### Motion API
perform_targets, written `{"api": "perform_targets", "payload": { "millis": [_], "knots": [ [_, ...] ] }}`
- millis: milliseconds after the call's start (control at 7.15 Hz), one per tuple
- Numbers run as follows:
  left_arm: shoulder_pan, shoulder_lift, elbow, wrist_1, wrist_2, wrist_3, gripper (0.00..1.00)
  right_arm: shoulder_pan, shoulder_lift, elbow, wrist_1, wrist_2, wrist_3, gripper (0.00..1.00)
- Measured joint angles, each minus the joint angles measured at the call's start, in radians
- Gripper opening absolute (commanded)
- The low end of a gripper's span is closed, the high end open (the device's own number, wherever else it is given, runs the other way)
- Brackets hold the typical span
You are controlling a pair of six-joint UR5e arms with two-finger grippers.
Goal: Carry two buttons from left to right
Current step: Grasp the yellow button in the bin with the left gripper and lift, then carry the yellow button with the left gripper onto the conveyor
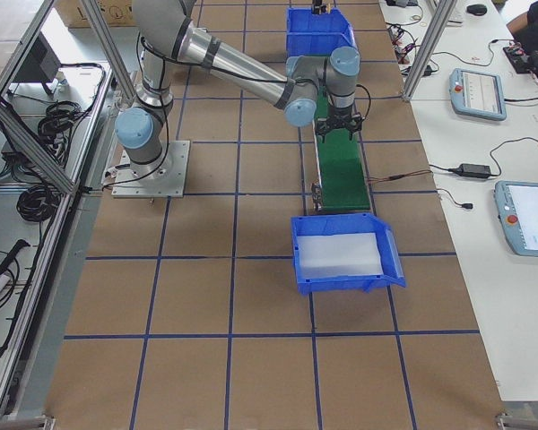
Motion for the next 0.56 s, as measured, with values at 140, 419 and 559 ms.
{"api": "perform_targets", "payload": {
  "millis": [140,419,559],
  "knots": [
    [-0.050,0.001,0.009,0.003,-0.025,-0.098,0.20,0.000,0.000,0.000,0.000,-0.001,0.002,0.99],
    [-0.130,-0.031,0.006,0.028,-0.103,-0.214,0.20,0.000,0.000,0.001,0.004,-0.003,0.023,1.00],
    [-0.165,-0.073,0.003,0.073,-0.126,-0.231,0.20,0.000,0.001,0.002,0.005,-0.005,0.038,1.00]
  ]
}}
